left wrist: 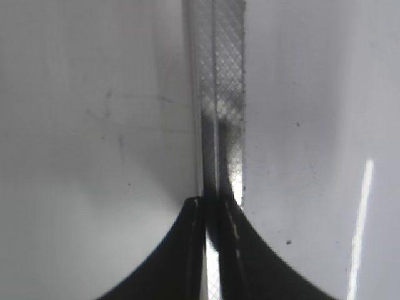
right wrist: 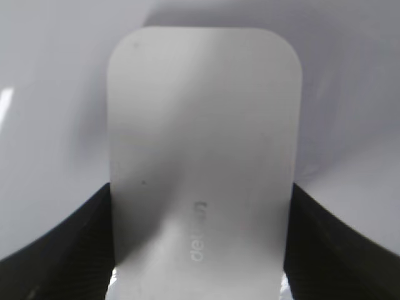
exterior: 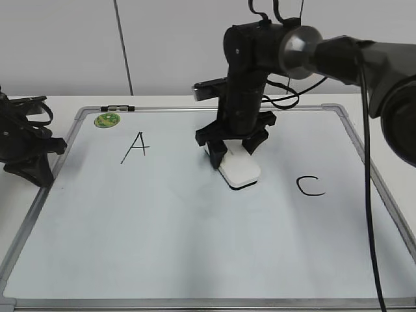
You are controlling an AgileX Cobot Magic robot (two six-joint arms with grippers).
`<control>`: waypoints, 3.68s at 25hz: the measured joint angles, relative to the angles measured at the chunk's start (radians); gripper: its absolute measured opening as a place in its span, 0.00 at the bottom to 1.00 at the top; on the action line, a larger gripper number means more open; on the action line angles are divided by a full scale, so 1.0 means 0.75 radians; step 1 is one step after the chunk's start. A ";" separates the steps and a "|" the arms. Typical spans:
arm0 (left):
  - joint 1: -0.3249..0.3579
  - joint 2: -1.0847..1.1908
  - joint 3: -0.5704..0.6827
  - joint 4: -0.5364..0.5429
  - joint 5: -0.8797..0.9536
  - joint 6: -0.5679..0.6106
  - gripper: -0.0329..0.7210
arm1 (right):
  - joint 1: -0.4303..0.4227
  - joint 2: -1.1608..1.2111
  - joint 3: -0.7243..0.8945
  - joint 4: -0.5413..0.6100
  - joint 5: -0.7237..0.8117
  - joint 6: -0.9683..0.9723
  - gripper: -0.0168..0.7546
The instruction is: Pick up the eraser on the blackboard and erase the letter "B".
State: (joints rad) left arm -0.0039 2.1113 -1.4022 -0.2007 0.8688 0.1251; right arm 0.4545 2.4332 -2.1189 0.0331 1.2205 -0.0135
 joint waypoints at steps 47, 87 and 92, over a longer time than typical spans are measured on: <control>0.000 0.000 -0.001 0.003 0.001 0.000 0.06 | -0.502 -0.997 1.103 -0.093 -0.327 0.048 0.73; 0.000 0.000 -0.001 -0.001 -0.002 0.000 0.08 | -0.502 -0.579 0.978 -0.140 -0.401 0.089 0.85; 0.000 0.000 -0.005 -0.003 -0.028 0.008 0.26 | -0.502 -0.641 0.806 -0.118 -0.314 0.048 0.84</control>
State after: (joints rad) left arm -0.0039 2.1113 -1.4057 -0.2032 0.8479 0.1312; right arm 0.0780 1.9525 -1.5147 -0.0555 0.9851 0.0223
